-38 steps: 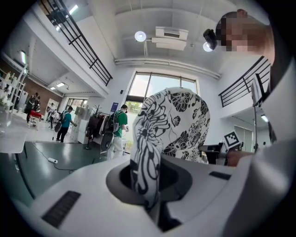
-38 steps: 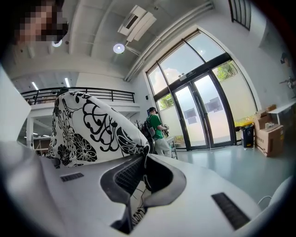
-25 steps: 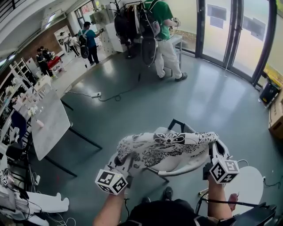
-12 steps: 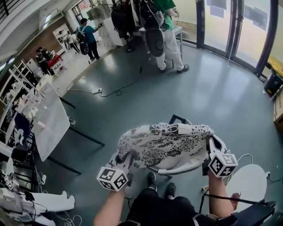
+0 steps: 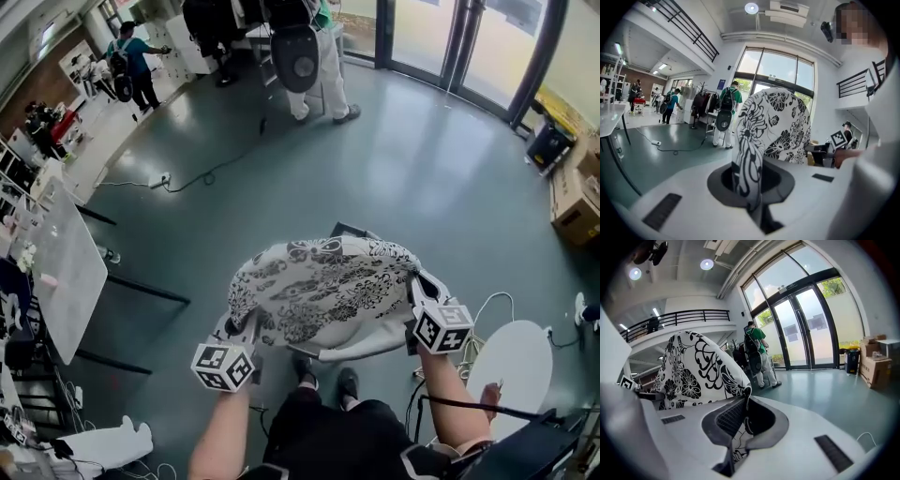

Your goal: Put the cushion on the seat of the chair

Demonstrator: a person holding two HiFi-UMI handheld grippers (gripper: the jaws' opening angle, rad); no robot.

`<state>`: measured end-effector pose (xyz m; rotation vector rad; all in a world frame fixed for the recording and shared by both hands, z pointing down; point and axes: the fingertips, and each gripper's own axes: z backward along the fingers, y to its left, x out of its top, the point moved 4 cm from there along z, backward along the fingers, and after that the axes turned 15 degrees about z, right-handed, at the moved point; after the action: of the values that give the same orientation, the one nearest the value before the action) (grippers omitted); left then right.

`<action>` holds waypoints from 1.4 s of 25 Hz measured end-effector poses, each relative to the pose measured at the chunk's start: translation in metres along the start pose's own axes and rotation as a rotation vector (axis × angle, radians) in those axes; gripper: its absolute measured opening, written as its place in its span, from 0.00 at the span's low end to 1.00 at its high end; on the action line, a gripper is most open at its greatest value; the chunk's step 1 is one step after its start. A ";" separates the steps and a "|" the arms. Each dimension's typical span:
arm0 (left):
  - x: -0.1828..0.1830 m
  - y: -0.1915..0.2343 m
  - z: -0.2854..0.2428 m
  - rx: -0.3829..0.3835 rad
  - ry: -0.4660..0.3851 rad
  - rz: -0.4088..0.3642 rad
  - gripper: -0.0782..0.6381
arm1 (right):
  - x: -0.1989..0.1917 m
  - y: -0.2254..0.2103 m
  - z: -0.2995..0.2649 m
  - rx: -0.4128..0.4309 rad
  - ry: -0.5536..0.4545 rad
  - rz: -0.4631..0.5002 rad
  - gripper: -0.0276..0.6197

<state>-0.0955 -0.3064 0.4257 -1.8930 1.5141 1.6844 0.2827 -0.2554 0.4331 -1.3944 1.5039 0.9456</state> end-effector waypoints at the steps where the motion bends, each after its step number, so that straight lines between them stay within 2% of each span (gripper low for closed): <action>1: 0.000 0.005 -0.004 0.000 0.016 -0.001 0.14 | -0.004 0.001 -0.006 -0.007 0.021 -0.002 0.07; 5: -0.008 0.029 -0.024 -0.008 0.065 -0.001 0.14 | -0.029 0.005 -0.030 -0.025 0.098 -0.006 0.07; 10: -0.033 0.064 -0.050 -0.028 0.127 0.038 0.14 | -0.066 0.012 -0.059 -0.052 0.175 0.024 0.07; 15: -0.053 0.103 -0.085 0.023 0.197 0.058 0.14 | -0.102 0.021 -0.094 -0.045 0.277 0.072 0.07; 18: -0.075 0.125 -0.105 0.016 0.233 0.087 0.14 | -0.136 0.022 -0.112 -0.054 0.333 0.053 0.07; 21: -0.097 0.145 -0.123 0.011 0.286 0.080 0.14 | -0.163 0.022 -0.128 -0.062 0.380 0.039 0.07; 26: -0.111 0.164 -0.153 0.016 0.369 0.086 0.14 | -0.183 0.016 -0.147 -0.062 0.457 0.036 0.07; 35: -0.149 0.204 -0.193 0.046 0.471 0.132 0.14 | -0.232 0.015 -0.183 -0.105 0.572 -0.046 0.07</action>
<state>-0.1045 -0.4541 0.7067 -2.3241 1.8558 1.2879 0.2538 -0.3438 0.7136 -1.8729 1.8392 0.6269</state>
